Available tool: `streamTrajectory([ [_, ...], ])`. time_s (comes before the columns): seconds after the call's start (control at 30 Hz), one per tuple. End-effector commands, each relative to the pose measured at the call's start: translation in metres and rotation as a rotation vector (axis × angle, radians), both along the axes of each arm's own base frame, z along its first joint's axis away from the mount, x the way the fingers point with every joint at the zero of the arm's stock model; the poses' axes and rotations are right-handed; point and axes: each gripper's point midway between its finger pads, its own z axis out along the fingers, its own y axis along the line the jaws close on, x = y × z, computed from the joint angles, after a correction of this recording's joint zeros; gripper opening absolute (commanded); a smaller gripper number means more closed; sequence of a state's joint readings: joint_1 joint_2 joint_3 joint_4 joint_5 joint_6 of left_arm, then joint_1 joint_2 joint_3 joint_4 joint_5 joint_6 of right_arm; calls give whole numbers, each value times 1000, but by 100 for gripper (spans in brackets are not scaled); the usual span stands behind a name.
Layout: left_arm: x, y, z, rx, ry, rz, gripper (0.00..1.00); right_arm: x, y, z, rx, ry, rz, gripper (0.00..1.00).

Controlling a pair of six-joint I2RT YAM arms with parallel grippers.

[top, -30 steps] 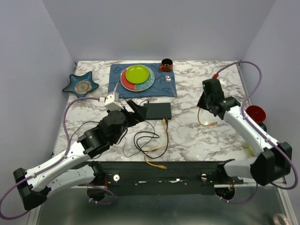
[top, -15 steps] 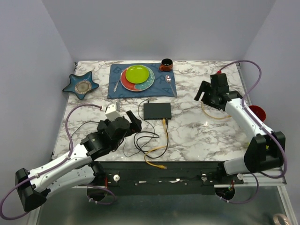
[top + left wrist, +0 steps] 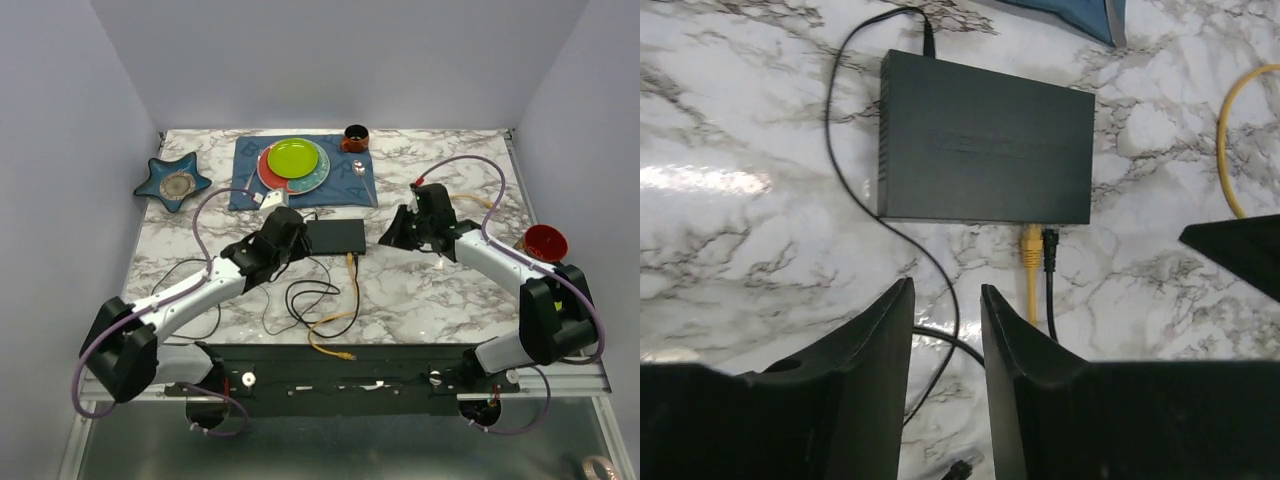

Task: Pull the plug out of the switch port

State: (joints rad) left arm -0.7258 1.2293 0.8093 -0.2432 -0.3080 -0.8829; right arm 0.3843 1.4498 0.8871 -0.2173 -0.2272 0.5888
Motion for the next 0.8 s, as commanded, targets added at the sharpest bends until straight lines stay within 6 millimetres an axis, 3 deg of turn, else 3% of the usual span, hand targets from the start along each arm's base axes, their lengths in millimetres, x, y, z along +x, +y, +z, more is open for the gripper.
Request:
streamTrajectory([
  [0.0, 30, -45, 18, -96, -17, -142, 41, -3, 21, 2, 152, -31, 42, 23],
  [0.03, 35, -50, 16, -94, -11, -163, 41, -7, 22, 0, 167, -23, 44, 24],
  [0.07, 42, -52, 2, -77, 27, -163, 40, -14, 22, -6, 183, -23, 49, 24],
  [0.1, 48, -61, 8, -93, 26, -185, 36, -12, 25, -2, 215, -47, 48, 25],
  [0.17, 56, -67, -9, -78, 64, -207, 33, -22, 27, -9, 240, -41, 67, 28],
  [0.2, 61, -73, -6, -91, 60, -221, 33, -21, 29, -8, 260, -55, 69, 30],
  [0.4, 76, -90, -28, -175, 105, -275, 34, -28, 37, -23, 323, -26, 91, 53],
  [0.6, 75, -98, -50, -174, 161, -310, 31, -25, 46, -29, 384, -10, 101, 53],
  [0.77, 75, -91, -63, -155, 190, -299, 31, -23, 48, -45, 388, 26, 93, 54],
])
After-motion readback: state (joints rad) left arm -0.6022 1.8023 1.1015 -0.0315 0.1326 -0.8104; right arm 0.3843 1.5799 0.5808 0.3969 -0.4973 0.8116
